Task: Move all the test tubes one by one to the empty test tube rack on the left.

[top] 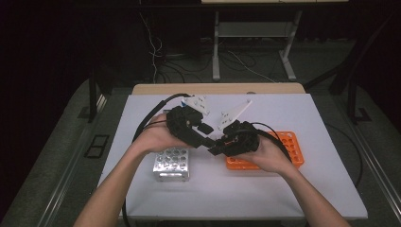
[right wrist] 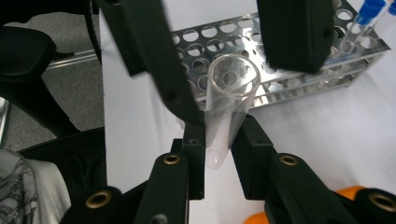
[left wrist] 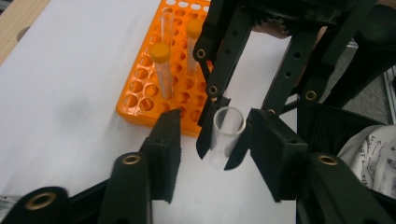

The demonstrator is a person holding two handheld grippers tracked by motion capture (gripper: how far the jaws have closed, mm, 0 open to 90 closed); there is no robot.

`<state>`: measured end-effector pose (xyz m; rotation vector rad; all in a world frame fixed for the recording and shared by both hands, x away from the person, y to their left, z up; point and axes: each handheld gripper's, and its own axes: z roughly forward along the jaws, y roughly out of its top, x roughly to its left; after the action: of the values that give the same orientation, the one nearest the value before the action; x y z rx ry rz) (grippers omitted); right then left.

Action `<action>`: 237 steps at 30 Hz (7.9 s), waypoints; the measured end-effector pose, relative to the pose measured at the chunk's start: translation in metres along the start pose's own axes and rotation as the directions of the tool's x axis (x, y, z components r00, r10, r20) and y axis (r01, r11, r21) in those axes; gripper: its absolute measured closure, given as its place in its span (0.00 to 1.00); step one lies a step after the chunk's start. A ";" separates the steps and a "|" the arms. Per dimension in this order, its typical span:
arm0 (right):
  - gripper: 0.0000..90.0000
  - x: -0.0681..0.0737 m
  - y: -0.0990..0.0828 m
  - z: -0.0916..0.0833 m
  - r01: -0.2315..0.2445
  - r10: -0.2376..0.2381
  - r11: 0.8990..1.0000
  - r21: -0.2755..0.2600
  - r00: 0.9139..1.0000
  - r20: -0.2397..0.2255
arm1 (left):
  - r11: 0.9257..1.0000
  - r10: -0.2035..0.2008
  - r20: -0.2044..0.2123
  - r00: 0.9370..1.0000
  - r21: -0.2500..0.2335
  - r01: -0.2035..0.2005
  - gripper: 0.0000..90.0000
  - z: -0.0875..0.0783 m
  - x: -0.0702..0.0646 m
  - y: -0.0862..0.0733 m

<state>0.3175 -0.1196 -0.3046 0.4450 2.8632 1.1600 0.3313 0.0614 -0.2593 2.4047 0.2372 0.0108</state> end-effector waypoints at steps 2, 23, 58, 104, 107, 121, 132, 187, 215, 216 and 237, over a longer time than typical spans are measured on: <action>0.83 0.000 0.001 0.001 0.000 0.000 1.000 -0.002 1.000 -0.002 | 1.000 0.005 0.007 1.000 0.007 -0.005 0.65 0.001 0.000 0.000; 0.74 -0.002 -0.002 0.000 -0.019 0.018 0.999 -0.030 1.000 -0.019 | 1.000 0.009 0.046 0.999 0.027 -0.011 0.83 0.001 0.003 -0.004; 0.00 -0.026 -0.054 -0.072 -0.212 0.236 0.962 -0.170 0.962 0.134 | 0.992 -0.123 -0.145 0.982 -0.019 0.122 0.83 -0.048 0.050 -0.011; 0.00 -0.030 -0.104 -0.086 -0.271 0.301 0.945 -0.185 0.940 0.161 | 0.958 -0.286 -0.298 0.911 -0.078 0.276 0.83 -0.005 0.120 -0.063; 0.00 -0.030 -0.106 -0.085 -0.270 0.299 0.946 -0.181 0.941 0.160 | 0.957 -0.291 -0.299 0.909 -0.074 0.282 0.83 -0.003 0.122 -0.066; 0.00 -0.030 -0.120 -0.085 -0.289 0.319 0.940 -0.182 0.934 0.161 | 0.947 -0.321 -0.283 0.904 -0.070 0.315 0.83 0.016 0.126 -0.084; 0.00 -0.036 -0.133 -0.077 -0.317 0.343 0.934 -0.164 0.925 0.163 | 0.924 -0.381 -0.244 0.892 -0.084 0.372 0.68 0.020 0.126 -0.094; 0.75 -0.092 -0.147 -0.020 -0.289 0.293 0.955 -0.061 0.904 0.312 | 0.935 -0.342 -0.158 0.926 -0.157 0.319 0.16 -0.013 0.046 -0.095; 0.83 -0.086 -0.119 -0.073 -0.294 0.308 0.951 -0.091 0.891 0.334 | 0.937 -0.335 -0.160 0.929 -0.165 0.309 0.16 -0.023 0.040 -0.088; 0.83 -0.085 -0.118 -0.077 -0.290 0.304 0.953 -0.093 0.892 0.334 | 0.937 -0.334 -0.158 0.929 -0.168 0.308 0.15 -0.024 0.039 -0.088; 0.83 -0.038 -0.057 -0.128 -0.166 0.189 0.981 -0.100 0.937 0.295 | 0.950 -0.297 -0.126 0.947 -0.141 0.279 0.00 -0.027 0.017 -0.066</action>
<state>0.3235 -0.2555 -0.2539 0.8158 2.5503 1.1033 0.3352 0.1304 -0.2834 2.2293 0.6376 0.0652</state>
